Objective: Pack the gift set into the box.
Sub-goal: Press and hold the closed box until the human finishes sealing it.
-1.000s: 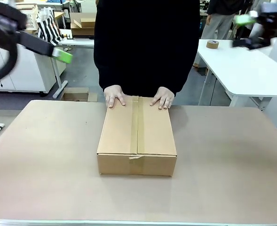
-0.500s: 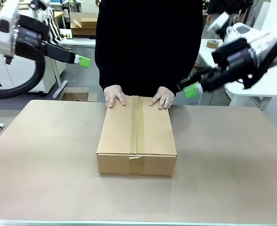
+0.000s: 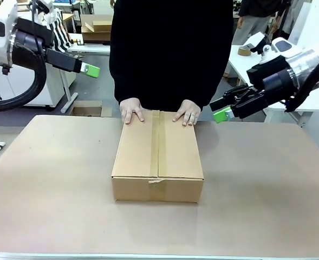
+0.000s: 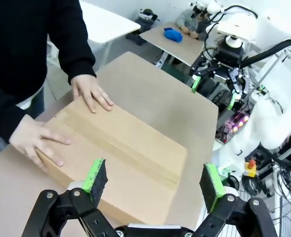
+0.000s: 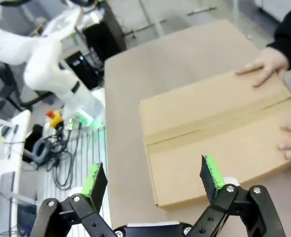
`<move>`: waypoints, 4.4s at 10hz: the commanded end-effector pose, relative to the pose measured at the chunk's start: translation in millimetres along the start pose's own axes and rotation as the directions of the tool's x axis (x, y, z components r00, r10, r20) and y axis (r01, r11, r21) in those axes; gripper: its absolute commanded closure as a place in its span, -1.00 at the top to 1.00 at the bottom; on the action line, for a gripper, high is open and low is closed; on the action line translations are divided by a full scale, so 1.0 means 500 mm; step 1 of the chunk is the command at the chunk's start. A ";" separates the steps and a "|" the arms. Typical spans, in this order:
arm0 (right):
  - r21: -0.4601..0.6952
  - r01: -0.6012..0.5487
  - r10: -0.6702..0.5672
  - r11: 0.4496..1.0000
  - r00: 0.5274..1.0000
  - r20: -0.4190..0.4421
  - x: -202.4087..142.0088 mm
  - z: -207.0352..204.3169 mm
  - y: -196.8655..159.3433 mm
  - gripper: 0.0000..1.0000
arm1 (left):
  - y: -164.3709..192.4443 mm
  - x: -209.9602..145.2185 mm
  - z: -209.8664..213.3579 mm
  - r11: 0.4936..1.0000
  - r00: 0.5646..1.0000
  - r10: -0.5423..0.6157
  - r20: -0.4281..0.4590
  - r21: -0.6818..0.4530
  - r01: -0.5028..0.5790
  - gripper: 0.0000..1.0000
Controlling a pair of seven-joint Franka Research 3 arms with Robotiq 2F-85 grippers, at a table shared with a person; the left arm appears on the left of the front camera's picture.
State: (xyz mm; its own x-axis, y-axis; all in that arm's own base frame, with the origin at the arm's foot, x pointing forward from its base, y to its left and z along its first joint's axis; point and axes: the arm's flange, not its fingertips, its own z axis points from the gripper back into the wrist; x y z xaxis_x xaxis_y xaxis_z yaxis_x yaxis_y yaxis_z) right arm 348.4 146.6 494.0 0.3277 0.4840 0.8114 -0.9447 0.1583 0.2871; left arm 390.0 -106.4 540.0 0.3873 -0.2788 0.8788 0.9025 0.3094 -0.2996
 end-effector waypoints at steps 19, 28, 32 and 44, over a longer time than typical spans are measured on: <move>-0.079 -0.262 0.268 0.962 0.960 0.085 -0.198 -0.302 -0.208 1.00 | 0.235 -0.305 -0.308 0.886 0.909 -0.407 0.083 -0.206 0.416 1.00; -0.044 -0.239 0.242 0.970 0.966 0.089 -0.197 -0.294 -0.224 1.00 | 0.241 -0.311 -0.347 0.867 0.870 -0.488 -0.069 -0.149 0.475 1.00; -0.044 -0.239 0.242 0.970 0.966 0.089 -0.197 -0.294 -0.224 1.00 | 0.228 -0.299 -0.334 0.863 0.882 -0.471 -0.010 -0.211 0.459 1.00; -0.044 -0.239 0.242 0.970 0.966 0.089 -0.197 -0.294 -0.224 1.00 | 0.228 -0.299 -0.334 0.863 0.882 -0.471 -0.010 -0.211 0.459 1.00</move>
State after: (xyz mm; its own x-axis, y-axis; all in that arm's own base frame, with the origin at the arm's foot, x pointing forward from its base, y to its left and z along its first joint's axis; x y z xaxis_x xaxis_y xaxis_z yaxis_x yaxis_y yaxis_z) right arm 421.3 208.1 309.8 0.0840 0.4232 0.9021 -0.9957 0.0720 0.0589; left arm 468.5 -181.7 315.1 -0.0831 -0.4021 0.9118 0.9965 -0.0444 0.0713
